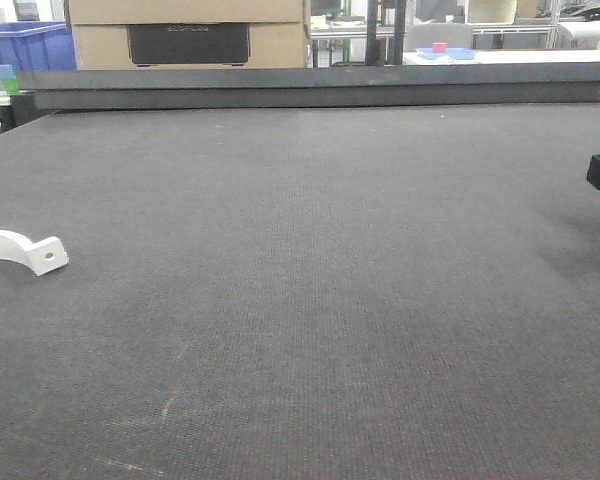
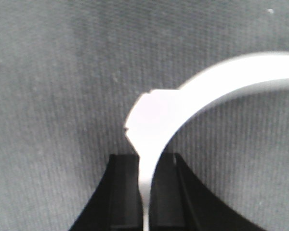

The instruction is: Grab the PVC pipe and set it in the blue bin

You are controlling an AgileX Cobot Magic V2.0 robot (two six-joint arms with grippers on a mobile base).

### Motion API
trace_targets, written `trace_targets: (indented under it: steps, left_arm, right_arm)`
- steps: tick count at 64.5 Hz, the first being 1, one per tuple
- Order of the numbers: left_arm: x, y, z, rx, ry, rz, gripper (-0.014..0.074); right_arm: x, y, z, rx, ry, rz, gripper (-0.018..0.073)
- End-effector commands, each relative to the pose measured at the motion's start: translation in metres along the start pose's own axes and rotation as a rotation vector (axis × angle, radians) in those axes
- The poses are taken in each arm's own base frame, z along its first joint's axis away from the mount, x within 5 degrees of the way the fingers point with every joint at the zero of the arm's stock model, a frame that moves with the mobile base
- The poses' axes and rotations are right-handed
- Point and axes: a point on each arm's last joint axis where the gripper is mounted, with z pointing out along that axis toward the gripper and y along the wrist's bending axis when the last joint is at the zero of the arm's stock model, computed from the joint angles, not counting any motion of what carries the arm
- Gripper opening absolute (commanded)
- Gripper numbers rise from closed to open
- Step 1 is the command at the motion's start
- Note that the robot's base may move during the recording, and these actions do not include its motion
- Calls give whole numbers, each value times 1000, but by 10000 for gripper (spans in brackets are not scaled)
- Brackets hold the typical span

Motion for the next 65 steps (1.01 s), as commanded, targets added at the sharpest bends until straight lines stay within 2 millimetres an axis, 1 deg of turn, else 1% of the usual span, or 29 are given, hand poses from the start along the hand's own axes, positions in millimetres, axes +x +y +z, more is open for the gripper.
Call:
trace_targets:
  steps: [1, 6, 10, 16, 20, 24, 28, 33, 40, 41, 48, 51, 54, 60, 65]
  left_arm:
    - [-3, 1, -3, -3, -23, -96, -111]
    - [-7, 4, -2, -34, -14, -100, -111]
    - [-11, 8, 1, -78, 33, -69, -111]
    - [-23, 15, 7, -159, 104, -11, -111]
    - [-32, 20, 16, -213, 148, 26, -111]
    - [-43, 24, 23, -257, 157, 62, -111]
    - [-52, 27, 35, -276, 169, 104, -99]
    - [-60, 28, 50, -270, 182, 167, -26]
    - [-67, 28, 71, -249, 192, 265, 170]
    - [-68, 28, 73, -247, 194, 278, 213]
    - [-70, 29, 88, -239, 220, 317, 365]
    - [-70, 30, 95, -232, 225, 307, 386]
    - [-70, 32, 101, -225, 239, 294, 384]
    - [-67, 40, 114, -211, 280, 246, 361]
    - [-64, 46, 122, -199, 303, 206, 339]
  right_arm:
    - [-3, 0, -3, 3, 14, -2, -158]
    - [-3, 1, -10, 2, 38, -4, -158]
    - [-3, 1, -15, 2, 48, -6, -158]
    - [-1, 2, -23, -1, 24, -12, -158]
    - [1, 2, -28, -2, 13, -15, -158]
    - [2, 2, -32, -3, 3, -22, -158]
    - [2, 3, -34, -3, -3, -27, -162]
    - [2, 3, -34, -8, -4, -26, -162]
    - [3, 4, -34, -15, -4, -29, -162]
    - [3, 4, -34, -15, -4, -29, -162]
    - [2, 4, -34, -15, -6, -32, -162]
    - [2, 4, -34, -15, -11, -32, -162]
    - [2, 4, -34, -15, -13, -31, -162]
    - [1, 4, -34, -15, -15, -31, -162]
    - [1, 4, -34, -15, -22, -40, -162]
